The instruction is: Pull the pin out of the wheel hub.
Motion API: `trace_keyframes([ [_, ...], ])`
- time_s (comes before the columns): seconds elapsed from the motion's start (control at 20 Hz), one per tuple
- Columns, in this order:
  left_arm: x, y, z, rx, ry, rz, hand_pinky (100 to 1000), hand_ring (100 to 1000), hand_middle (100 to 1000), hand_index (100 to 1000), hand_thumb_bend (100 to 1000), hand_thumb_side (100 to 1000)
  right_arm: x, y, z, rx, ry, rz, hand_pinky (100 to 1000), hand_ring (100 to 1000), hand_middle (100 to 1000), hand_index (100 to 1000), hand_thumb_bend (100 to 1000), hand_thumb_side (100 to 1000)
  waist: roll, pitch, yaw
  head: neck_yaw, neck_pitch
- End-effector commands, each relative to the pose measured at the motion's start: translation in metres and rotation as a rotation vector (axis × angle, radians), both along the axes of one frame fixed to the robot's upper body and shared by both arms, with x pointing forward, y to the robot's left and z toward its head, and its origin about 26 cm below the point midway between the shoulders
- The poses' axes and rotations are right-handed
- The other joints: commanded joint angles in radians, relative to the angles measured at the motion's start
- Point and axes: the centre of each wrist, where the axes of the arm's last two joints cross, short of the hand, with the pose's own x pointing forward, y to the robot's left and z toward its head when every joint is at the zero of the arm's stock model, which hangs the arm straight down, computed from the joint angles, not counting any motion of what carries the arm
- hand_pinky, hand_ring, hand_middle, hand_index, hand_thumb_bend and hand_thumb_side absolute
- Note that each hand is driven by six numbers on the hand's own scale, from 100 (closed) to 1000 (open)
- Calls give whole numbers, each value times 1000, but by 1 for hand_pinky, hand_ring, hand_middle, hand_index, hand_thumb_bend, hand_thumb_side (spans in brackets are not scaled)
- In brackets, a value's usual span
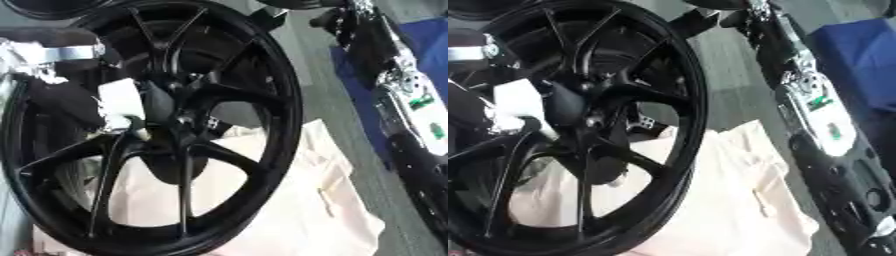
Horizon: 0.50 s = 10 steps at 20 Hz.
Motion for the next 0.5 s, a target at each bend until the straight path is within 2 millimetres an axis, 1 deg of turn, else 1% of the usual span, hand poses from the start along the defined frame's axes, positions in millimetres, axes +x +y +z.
trace_keyframes([
  [0.05,-5,7,16,47,162,150,709,573,497,614,377,407,-1,-1,6,-4,-18,3,1000,739,516,708,100,763,-4,-33,0,2,-7],
  [0.15,-6,7,18,41,162,147,708,570,494,610,364,389,-1,-1,6,-3,-18,3,1000,739,517,708,100,763,-3,-34,-1,1,-11],
  [0.35,-9,8,20,35,163,146,708,570,494,610,364,389,-1,-1,6,-3,-18,2,1000,739,517,708,100,763,-3,-35,-1,1,-13],
  [0.4,-9,8,20,36,163,145,698,558,450,554,319,137,-1,-1,6,-2,-18,2,1000,740,517,709,100,762,-3,-35,-1,0,-16],
  [0.45,-9,8,19,39,162,145,698,557,447,551,318,125,-2,-1,6,-1,-18,2,1000,740,517,709,100,762,-2,-37,-2,0,-19],
  [0.5,-9,8,18,40,159,146,695,552,436,514,322,100,-2,-1,6,0,-19,2,1000,740,517,709,100,762,-2,-38,-4,0,-21],
])
